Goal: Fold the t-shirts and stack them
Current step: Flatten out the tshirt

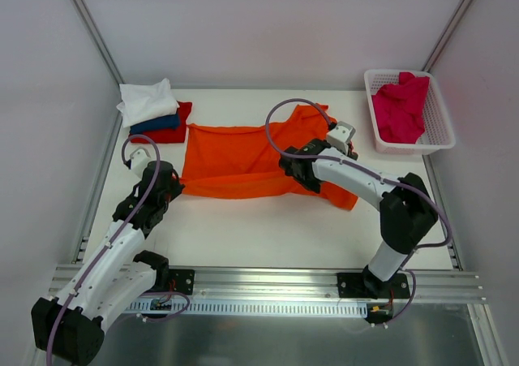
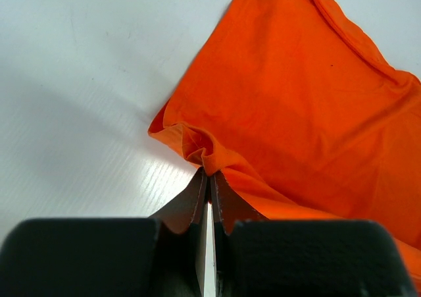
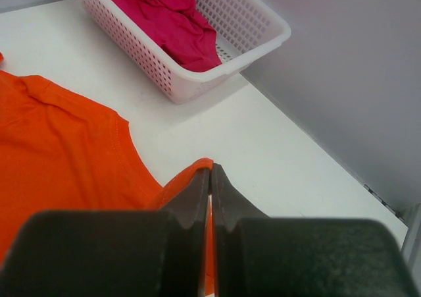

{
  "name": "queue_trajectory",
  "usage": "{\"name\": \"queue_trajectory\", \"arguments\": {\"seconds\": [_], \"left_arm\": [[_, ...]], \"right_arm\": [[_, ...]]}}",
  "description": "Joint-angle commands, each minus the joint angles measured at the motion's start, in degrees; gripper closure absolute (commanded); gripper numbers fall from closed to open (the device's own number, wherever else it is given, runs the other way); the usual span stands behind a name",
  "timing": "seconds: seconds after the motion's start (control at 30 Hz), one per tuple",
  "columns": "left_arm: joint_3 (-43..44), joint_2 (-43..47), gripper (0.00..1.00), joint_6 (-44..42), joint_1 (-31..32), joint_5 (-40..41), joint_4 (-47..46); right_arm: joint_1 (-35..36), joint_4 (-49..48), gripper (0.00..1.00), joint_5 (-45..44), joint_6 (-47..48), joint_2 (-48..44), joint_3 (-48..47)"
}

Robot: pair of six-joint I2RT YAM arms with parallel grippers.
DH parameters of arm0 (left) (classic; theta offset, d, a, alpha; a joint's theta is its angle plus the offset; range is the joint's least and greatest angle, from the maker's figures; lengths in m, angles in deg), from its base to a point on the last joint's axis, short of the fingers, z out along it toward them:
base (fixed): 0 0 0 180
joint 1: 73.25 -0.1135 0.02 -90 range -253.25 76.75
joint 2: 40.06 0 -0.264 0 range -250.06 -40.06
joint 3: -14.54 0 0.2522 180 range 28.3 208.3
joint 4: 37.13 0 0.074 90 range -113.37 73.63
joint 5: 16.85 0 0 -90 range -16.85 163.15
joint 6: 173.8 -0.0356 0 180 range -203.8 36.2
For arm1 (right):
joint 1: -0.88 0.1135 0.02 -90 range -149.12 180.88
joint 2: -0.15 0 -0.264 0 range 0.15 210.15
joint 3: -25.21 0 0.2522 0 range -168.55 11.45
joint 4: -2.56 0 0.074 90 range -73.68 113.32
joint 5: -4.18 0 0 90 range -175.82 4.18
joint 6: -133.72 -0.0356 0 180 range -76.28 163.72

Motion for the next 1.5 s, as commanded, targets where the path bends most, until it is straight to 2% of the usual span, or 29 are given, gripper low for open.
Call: {"name": "queue_trajectory", "arguments": {"seconds": [0.0,0.27,0.5,0.73,1.0,1.17,1.2,1.3,1.47], "left_arm": [[-0.58,0.77,1.0,-0.31,0.48,0.05,-1.37],[-0.32,0.15,1.0,0.22,0.48,-0.74,-1.54],[-0.4,1.29,1.0,-0.22,0.48,-0.39,-1.55],[-1.02,1.56,1.0,-0.05,0.48,-0.21,-1.63],[-0.93,1.38,1.0,-0.05,0.48,-0.12,-1.54],[-0.76,1.21,1.0,0.22,0.48,-0.48,-1.63],[-0.67,1.29,1.0,0.13,0.48,-0.48,-1.55],[-0.67,1.64,1.0,0.04,0.48,-0.48,-1.54],[-0.93,2.43,1.0,-0.22,0.48,-0.3,-1.46]], "right_arm": [[1.82,19.35,0.99,-17.88,1.69,-2.39,-3.59],[5.7,19.26,0.99,-17.88,6.97,-7.76,-5.62],[3.85,19.18,0.98,-17.97,5.12,-2.05,-4.56],[-0.97,19.0,1.0,-17.97,10.22,-0.9,-4.83],[-2.83,19.26,0.97,-15.51,2.58,-4.06,-2.1],[0.24,19.26,0.94,-16.12,1.87,-4.15,-2.28],[0.68,19.26,0.9,-16.29,1.52,-4.24,-2.1],[0.6,19.18,0.84,-17.87,-2.95,-5.29,1.14],[-2.47,19.09,0.85,-18.05,-14.37,-5.47,5.45]]}}
